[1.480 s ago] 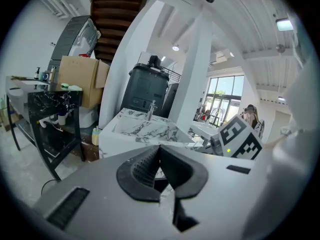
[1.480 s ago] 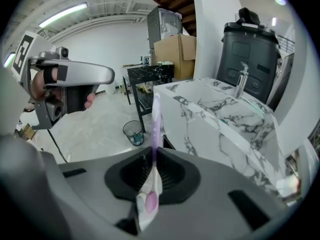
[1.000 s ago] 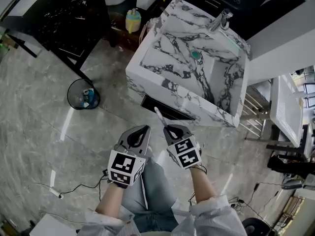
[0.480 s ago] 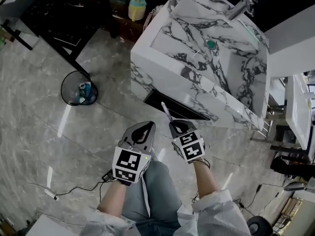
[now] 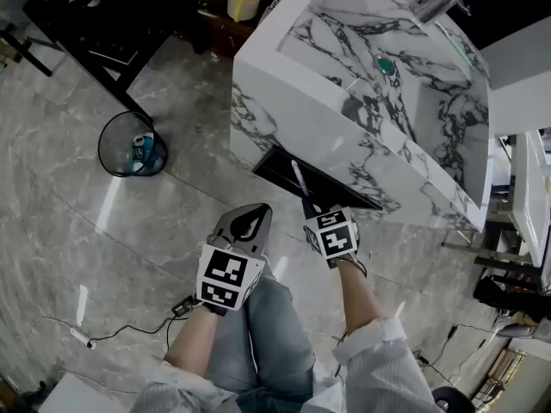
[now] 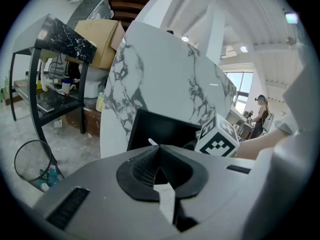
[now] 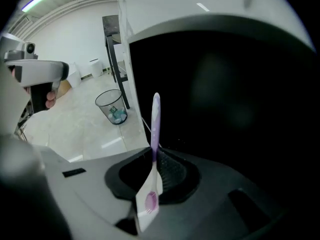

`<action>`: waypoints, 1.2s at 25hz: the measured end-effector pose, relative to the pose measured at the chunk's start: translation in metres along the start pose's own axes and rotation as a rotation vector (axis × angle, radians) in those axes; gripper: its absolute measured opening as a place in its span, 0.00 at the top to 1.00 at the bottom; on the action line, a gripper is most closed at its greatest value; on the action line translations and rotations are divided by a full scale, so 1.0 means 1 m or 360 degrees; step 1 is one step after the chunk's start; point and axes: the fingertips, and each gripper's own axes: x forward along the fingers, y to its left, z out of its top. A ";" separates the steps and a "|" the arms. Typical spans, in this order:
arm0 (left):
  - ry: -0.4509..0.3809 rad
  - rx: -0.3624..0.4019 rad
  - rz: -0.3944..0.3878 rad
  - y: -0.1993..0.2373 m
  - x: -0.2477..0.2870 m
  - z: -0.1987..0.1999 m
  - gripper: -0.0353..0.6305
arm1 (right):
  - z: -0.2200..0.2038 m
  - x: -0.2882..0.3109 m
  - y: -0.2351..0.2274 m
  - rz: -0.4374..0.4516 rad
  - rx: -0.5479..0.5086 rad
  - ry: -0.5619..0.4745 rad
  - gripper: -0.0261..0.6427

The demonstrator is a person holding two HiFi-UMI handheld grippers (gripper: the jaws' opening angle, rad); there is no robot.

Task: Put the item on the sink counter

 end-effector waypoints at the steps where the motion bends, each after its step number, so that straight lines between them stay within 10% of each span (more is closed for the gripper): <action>1: -0.0005 -0.0005 0.0006 0.002 0.001 -0.001 0.92 | 0.000 0.005 -0.004 -0.0015 -0.0009 0.0007 0.91; 30: 0.0038 -0.0045 0.0095 0.031 0.001 -0.010 0.92 | 0.016 0.061 -0.047 -0.0234 -0.0135 0.0060 0.89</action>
